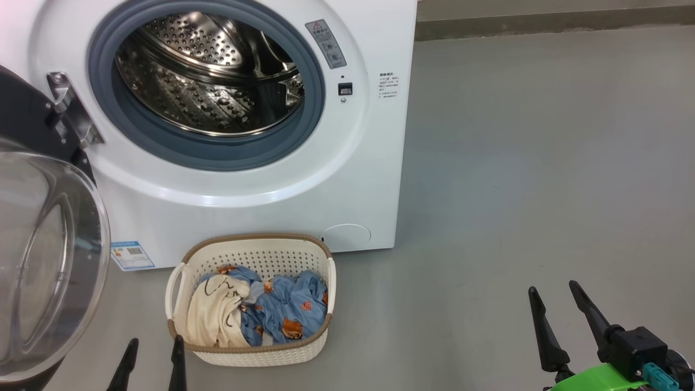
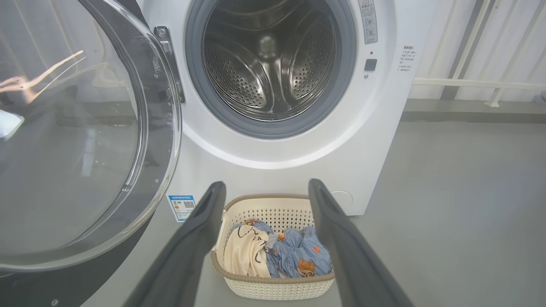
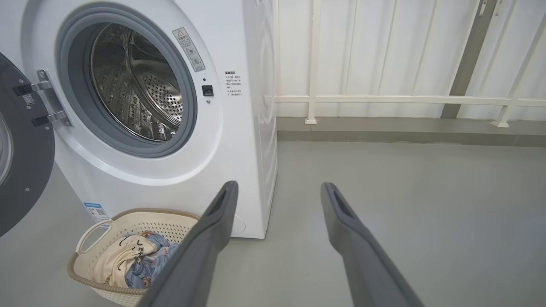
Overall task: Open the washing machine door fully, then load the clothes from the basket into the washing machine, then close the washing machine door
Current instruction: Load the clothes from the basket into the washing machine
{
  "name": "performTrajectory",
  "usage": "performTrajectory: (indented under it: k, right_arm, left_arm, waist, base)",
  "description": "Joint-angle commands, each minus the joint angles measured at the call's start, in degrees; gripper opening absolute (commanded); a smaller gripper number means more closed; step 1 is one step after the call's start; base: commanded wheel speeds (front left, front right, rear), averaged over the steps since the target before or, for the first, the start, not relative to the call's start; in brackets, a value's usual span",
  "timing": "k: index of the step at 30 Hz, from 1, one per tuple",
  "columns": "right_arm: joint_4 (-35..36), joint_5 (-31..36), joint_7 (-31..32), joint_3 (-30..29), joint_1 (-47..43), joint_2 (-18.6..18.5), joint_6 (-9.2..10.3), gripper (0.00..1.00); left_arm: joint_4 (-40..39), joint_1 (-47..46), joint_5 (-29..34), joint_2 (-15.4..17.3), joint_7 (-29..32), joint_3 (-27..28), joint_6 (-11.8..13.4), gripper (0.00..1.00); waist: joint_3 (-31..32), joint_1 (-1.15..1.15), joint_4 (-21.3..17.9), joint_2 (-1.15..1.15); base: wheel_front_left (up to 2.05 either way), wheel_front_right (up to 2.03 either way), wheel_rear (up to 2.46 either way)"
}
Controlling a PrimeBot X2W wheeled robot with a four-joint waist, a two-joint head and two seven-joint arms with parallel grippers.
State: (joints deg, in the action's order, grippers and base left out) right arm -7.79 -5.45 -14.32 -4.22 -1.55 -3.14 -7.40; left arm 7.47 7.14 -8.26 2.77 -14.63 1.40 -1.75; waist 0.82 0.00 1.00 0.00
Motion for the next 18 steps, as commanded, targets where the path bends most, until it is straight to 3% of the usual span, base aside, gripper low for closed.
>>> performTrajectory:
  k: [1, 18]
  right_arm:
    - [1.2, 0.51, -0.68, 1.33, 0.64, -0.14, -0.09, 1.0]
    - [0.76, 0.83, -0.68, 0.81, 0.65, 0.02, -0.09, 1.0]
  left_arm:
    - [-1.49, -1.44, 0.56, 0.34, -0.37, 2.1, -0.01, 1.0]
    - [-0.49, -2.18, 0.57, 0.22, -0.37, 3.02, -0.88, 1.0]
  waist:
    - [0.0, 0.0, 0.05, 0.0]
    - [-0.27, 0.0, 0.51, 0.0]
  base:
    - [0.0, 0.0, 0.0]
    - [0.0, 0.0, 0.0]
